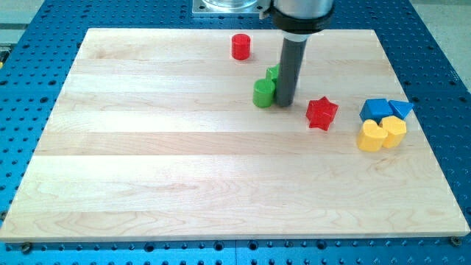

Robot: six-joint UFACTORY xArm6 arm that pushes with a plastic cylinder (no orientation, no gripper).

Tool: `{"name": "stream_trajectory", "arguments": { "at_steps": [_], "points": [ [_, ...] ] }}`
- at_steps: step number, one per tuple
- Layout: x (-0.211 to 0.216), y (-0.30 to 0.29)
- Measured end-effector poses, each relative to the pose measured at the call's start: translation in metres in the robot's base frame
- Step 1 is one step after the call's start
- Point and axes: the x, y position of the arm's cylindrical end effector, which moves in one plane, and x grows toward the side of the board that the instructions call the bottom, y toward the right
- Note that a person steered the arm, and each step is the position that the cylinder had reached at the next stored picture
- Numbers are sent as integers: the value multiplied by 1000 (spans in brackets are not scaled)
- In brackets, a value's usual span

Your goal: Move the green star diagonally bottom right to the red circle

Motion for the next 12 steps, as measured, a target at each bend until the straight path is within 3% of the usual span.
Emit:
{"name": "stream_trajectory", "arguments": {
  "at_steps": [3, 5, 7, 10, 11, 12],
  "points": [
    [2, -42],
    [13, 4],
    [6, 14],
    [-57, 61],
    [-72, 44],
    [-113, 37]
  ]
}}
